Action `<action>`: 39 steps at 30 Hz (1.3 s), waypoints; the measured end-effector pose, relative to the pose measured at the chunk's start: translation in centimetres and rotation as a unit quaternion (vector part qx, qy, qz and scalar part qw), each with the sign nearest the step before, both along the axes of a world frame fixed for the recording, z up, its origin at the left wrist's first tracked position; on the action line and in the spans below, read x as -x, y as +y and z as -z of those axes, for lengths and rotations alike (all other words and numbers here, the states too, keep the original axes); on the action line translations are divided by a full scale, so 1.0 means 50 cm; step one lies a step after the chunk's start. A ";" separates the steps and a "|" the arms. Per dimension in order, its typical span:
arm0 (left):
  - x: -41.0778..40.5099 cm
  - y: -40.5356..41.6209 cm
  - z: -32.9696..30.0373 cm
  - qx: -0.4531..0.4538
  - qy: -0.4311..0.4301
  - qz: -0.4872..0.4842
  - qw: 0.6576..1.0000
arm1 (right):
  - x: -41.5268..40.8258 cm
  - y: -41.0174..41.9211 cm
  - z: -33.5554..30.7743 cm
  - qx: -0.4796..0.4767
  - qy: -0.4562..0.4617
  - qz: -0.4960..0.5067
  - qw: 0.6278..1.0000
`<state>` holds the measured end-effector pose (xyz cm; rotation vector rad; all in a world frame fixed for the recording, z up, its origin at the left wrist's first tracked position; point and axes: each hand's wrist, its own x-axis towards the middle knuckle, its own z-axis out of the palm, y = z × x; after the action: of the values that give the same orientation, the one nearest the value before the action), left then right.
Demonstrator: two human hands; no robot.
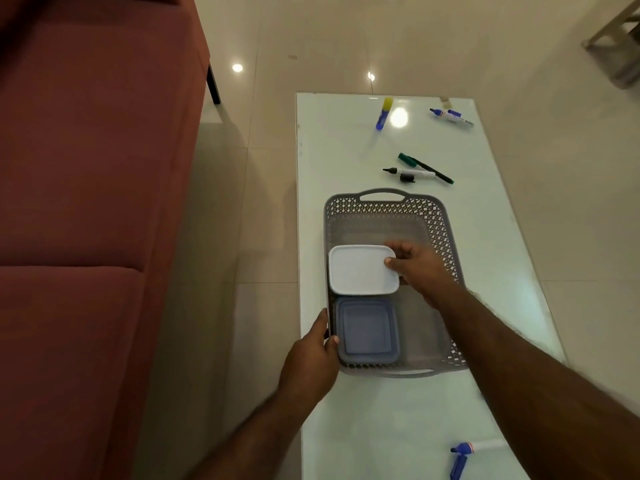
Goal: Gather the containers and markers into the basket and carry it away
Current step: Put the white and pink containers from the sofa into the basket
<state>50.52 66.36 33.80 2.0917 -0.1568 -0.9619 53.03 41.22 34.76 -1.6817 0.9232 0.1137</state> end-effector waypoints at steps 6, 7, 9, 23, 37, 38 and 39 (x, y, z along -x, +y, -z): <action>-0.004 0.006 -0.002 -0.008 0.007 0.006 1.000 | 0.019 0.009 -0.004 0.048 0.023 -0.015 0.998; -0.007 0.015 -0.005 -0.011 0.012 -0.004 1.000 | 0.024 0.011 -0.010 0.077 0.026 -0.004 0.997; -0.014 0.047 -0.011 -0.011 0.011 -0.025 1.000 | 0.038 0.020 -0.030 0.134 0.019 0.007 0.991; -0.032 0.537 -0.167 -0.124 -0.063 -0.208 0.968 | 0.042 0.380 -0.258 0.218 -0.059 -0.303 0.926; -0.531 1.093 -0.169 -0.396 -0.228 -0.152 0.876 | -0.172 0.892 -0.113 0.098 -0.021 -0.566 0.818; -0.563 1.108 -0.160 -0.399 -0.218 -0.139 0.880 | -0.180 0.895 -0.104 0.103 -0.014 -0.567 0.817; -0.587 1.120 -0.149 -0.402 -0.207 -0.125 0.883 | -0.185 0.892 -0.096 0.110 -0.006 -0.570 0.814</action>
<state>79.86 122.37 41.26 2.9723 0.3575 -0.4231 62.27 85.84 39.56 -2.2445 -0.2220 0.8185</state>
